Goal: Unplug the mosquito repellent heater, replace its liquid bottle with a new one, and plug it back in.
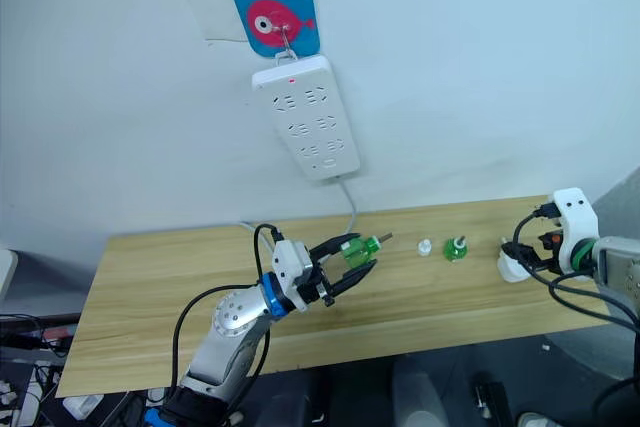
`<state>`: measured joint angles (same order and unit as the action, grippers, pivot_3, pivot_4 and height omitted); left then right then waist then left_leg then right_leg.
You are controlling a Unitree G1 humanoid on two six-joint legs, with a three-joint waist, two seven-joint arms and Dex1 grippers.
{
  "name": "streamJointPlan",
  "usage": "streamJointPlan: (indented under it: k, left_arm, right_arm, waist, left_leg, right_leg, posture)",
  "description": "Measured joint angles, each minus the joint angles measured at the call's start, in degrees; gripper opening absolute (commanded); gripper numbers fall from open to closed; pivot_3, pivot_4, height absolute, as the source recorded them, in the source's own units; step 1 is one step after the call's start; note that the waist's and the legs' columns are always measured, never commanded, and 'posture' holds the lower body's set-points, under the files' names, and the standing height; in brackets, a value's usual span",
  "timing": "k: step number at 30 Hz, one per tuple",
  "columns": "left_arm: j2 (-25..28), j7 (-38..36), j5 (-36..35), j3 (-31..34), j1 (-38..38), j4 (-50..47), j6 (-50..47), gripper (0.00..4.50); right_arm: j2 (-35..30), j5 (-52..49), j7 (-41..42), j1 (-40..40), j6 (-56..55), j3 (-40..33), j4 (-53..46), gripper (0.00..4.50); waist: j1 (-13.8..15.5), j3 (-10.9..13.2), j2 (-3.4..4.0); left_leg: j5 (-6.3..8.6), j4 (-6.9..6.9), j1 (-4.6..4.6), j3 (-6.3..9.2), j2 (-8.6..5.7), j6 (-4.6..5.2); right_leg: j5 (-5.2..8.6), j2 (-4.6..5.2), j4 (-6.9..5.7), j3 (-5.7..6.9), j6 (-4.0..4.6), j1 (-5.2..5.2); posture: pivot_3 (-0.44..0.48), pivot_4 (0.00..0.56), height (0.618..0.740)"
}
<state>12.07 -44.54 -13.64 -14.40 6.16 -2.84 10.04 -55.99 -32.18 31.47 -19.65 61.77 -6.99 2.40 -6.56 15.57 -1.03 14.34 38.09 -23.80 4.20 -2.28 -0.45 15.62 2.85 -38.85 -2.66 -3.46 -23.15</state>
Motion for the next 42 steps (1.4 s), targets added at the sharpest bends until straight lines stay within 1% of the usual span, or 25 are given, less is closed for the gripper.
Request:
streamJointPlan:
  k: [3, 8, 13, 19, 24, 25, 30, 34, 42]
  left_arm:
    - [0.4, -0.2, -0.3, -0.3, -1.2, -1.6, 0.0, 2.3]
    - [1.7, -1.2, -1.1, -0.4, -2.0, -3.1, -0.3, 2.3]
    - [2.4, -1.3, -1.6, -0.4, -2.2, -3.8, -0.8, 2.3]
    - [3.2, -1.3, -1.8, -0.4, -2.9, -4.3, -1.1, 2.3]
    - [4.0, -1.9, -2.1, -0.4, -3.3, -5.7, -1.4, 2.3]
    - [4.1, -2.0, -2.1, -0.3, -3.3, -5.9, -1.6, 2.3]
    - [4.9, -2.1, -2.1, 0.0, -3.9, -6.8, -2.4, 2.3]
    - [5.7, -2.2, -2.3, 0.3, -4.7, -8.5, -2.6, 2.3]
    - [5.7, -1.8, -2.3, 0.3, -4.5, -8.5, -3.5, 2.3]
  right_arm:
    - [-0.3, 2.9, 3.5, -5.7, 1.1, 5.2, 7.5, 4.44]
    - [-0.3, 7.2, 10.1, -13.2, 1.0, 12.1, 16.0, 4.44]
    - [-0.1, 12.8, 14.4, -16.3, -2.3, 17.1, 22.1, 4.44]
    - [1.0, 17.0, 15.9, -17.4, -5.0, 17.9, 28.1, 4.44]
    - [4.1, 17.5, 16.2, -19.5, -4.8, 16.5, 32.7, 4.44]
    - [4.4, 17.6, 16.6, -19.8, -5.2, 16.4, 33.3, 4.44]
    - [5.0, 20.1, 17.2, -20.0, -8.5, 16.4, 37.0, 4.44]
    - [5.5, 22.1, 17.7, -20.7, -10.4, 16.4, 40.8, 4.44]
    - [6.9, 25.1, 20.8, -24.1, -13.8, 16.5, 45.8, 4.44]
  waist:
    - [0.0, 0.5, 0.08]
    - [0.0, 1.4, 0.09]
    - [0.0, 1.7, 0.08]
    - [0.1, 1.9, 0.05]
    - [0.0, 2.0, 0.01]
    - [0.0, 2.0, 0.01]
    - [0.3, 2.1, -0.01]
    - [0.3, 2.1, -0.01]
    - [0.3, 2.1, -0.02]
  left_leg:
    - [0.0, 0.0, 0.0, -0.05, -0.02, 0.0]
    - [0.0, 0.0, -0.03, -0.05, -0.02, 0.0]
    - [0.0, 0.0, -0.05, -0.05, -0.03, 0.0]
    - [0.0, -0.01, -0.05, -0.05, -0.04, 0.0]
    - [0.0, -0.01, -0.03, -0.07, -0.02, 0.0]
    - [0.0, -0.01, -0.04, -0.06, -0.03, -0.01]
    - [0.0, -0.01, -0.07, -0.05, -0.05, -0.01]
    - [0.0, -0.01, -0.06, -0.06, -0.05, -0.01]
    - [0.0, -0.03, -0.06, -0.06, -0.05, -0.01]
  right_leg:
    - [0.0, 0.09, -0.01, 0.0, 0.0, -0.02]
    - [0.0, 0.15, -0.01, 0.02, 0.0, -0.07]
    - [0.0, 0.18, 0.0, 0.03, 0.0, -0.08]
    - [0.0, 0.2, 0.01, 0.04, -0.01, -0.09]
    - [-0.01, 0.2, -0.02, 0.02, 0.0, -0.1]
    - [-0.01, 0.2, -0.01, 0.04, 0.0, -0.1]
    - [-0.01, 0.23, 0.02, 0.05, -0.01, -0.11]
    - [-0.01, 0.23, 0.01, 0.04, -0.01, -0.11]
    - [-0.01, 0.22, 0.01, 0.06, -0.01, -0.11]
  posture:
    - [-0.221, 0.352, 0.74]
    - [-0.204, 0.361, 0.74]
    - [-0.194, 0.358, 0.74]
    - [-0.191, 0.352, 0.74]
    - [-0.179, 0.345, 0.74]
    - [-0.165, 0.344, 0.74]
    - [-0.157, 0.326, 0.74]
    - [-0.152, 0.33, 0.74]
    - [-0.144, 0.337, 0.74]
